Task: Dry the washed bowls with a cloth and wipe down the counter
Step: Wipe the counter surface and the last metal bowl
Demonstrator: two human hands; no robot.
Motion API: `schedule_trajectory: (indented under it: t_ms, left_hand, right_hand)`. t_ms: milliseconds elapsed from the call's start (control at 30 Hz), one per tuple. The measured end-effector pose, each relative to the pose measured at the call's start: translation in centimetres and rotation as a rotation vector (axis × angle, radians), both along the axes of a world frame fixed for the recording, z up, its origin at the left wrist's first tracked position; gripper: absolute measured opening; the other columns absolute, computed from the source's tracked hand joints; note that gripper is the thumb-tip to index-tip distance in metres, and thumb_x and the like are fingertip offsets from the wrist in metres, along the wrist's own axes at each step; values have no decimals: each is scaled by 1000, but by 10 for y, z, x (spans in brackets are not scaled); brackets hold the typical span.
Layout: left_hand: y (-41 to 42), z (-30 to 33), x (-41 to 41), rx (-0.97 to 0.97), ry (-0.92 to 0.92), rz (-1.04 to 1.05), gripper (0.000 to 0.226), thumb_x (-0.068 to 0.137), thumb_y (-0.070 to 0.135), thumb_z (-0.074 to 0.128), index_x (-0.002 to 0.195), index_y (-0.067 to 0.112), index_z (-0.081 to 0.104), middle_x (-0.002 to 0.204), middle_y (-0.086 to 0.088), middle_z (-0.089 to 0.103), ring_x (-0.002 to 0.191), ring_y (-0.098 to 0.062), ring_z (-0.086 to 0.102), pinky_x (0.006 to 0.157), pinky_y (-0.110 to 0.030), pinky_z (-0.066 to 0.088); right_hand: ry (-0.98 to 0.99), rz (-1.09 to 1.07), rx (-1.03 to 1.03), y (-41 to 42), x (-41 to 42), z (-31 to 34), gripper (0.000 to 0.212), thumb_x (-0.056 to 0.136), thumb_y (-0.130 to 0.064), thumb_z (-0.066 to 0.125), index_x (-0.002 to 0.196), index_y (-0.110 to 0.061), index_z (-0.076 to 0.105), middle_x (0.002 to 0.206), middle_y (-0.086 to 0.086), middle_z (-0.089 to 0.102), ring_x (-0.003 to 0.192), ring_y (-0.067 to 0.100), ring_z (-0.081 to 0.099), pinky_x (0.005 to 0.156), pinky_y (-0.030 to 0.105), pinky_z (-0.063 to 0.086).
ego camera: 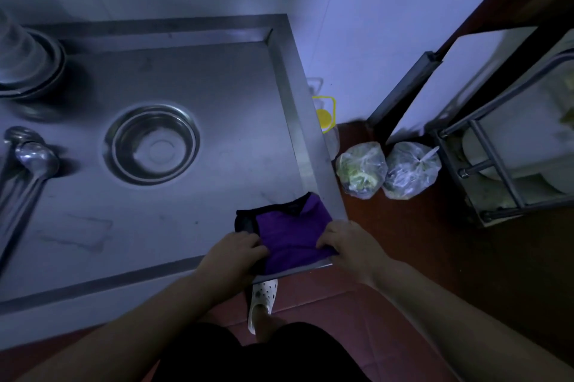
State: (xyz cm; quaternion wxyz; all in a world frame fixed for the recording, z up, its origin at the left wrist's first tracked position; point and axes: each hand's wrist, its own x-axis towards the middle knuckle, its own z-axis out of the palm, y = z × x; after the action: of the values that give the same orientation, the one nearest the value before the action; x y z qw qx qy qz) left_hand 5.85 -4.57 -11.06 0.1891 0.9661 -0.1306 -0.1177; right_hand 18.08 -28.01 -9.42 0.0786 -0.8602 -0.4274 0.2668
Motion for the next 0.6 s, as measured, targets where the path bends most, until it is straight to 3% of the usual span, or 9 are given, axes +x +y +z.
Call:
schedule_trajectory:
  t_ms: [100, 300, 500, 600]
  left_hand:
    - [4, -3, -8, -14, 10, -30, 32, 46, 25, 83, 75, 26, 70, 70, 4, 61, 62, -18, 60, 57, -22, 49]
    - [0, 7, -27, 9, 6, -122, 35, 43, 31, 85, 75, 34, 74, 68, 11, 61, 63, -9, 61, 57, -16, 49]
    - [6, 21, -35, 68, -46, -33, 34, 39, 31, 85, 70, 37, 72, 68, 15, 61, 61, -5, 60, 53, -11, 46]
    - [23, 29, -41, 40, -96, 164, 36, 39, 13, 84, 70, 29, 74, 66, 7, 63, 59, -13, 62, 52, -14, 48]
  right_hand:
    - [9, 59, -50, -3, -3, 1, 34, 78, -15, 63, 112, -18, 67, 107, 5, 61, 105, 23, 52, 86, 35, 38]
    - [-7, 142, -137, 3, -6, 5, 38, 85, -51, 58, 110, -24, 64, 104, -1, 58, 99, 16, 52, 79, 31, 40]
    - [-152, 130, -136, 30, 7, 3, 44, 93, -29, 49, 136, -17, 47, 130, 1, 46, 115, 20, 46, 90, 32, 39]
    - [-215, 73, -213, 47, 11, 3, 32, 95, -28, 44, 122, -15, 56, 124, 2, 50, 108, 20, 52, 78, 29, 40]
